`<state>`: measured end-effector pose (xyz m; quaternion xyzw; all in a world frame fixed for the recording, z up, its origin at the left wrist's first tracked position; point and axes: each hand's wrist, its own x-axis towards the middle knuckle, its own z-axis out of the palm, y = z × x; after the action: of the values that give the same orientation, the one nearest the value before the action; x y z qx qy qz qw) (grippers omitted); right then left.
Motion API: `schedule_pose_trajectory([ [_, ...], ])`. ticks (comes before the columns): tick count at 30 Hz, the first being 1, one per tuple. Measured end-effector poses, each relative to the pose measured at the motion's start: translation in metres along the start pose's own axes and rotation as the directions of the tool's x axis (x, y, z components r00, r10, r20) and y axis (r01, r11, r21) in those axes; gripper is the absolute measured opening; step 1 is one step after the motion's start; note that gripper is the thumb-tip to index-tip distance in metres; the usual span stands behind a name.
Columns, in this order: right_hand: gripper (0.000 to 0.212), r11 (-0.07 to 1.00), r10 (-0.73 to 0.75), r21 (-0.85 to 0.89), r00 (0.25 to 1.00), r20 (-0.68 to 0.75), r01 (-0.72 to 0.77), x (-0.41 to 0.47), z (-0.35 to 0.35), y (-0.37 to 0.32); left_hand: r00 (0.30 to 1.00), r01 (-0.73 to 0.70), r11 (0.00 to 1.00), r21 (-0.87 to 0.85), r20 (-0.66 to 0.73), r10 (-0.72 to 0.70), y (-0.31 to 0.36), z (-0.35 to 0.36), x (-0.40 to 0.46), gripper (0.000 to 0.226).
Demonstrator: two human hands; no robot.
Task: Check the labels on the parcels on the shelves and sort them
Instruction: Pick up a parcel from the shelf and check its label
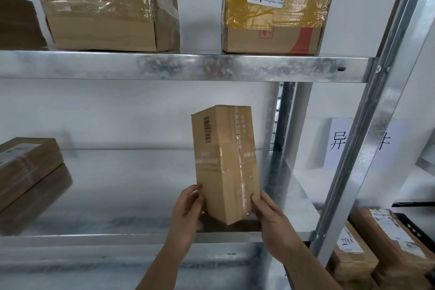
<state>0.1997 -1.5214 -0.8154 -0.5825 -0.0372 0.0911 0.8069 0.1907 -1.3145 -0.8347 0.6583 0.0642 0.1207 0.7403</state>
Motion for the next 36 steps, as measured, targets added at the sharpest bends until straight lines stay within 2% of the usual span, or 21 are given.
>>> schedule_pose_trajectory([
  [5,0.036,0.998,0.03,-0.048,0.999,-0.035,-0.032,0.0,0.002,0.001,1.0,-0.018,0.996,0.092,0.006,0.018,0.004,0.007,-0.002,0.031],
  [9,0.033,0.989,0.016,-0.148,0.999,-0.036,-0.021,-0.001,0.003,0.001,0.997,0.074,0.995,0.072,-0.007,-0.074,0.003,0.007,-0.001,0.024],
  [15,0.027,0.993,0.014,-0.12,0.999,-0.043,-0.019,0.0,0.01,0.001,0.988,0.141,0.985,0.1,0.051,-0.147,0.002,0.005,-0.001,0.039],
  [20,0.028,0.989,0.04,-0.138,0.998,-0.057,-0.047,-0.001,0.011,0.0,0.982,0.154,0.98,0.122,0.088,-0.166,0.003,0.003,-0.001,0.042],
  [36,0.026,0.985,0.06,-0.158,0.996,-0.073,-0.071,0.001,0.011,0.0,0.98,0.175,0.979,0.106,0.072,-0.183,0.003,0.003,0.0,0.04],
])
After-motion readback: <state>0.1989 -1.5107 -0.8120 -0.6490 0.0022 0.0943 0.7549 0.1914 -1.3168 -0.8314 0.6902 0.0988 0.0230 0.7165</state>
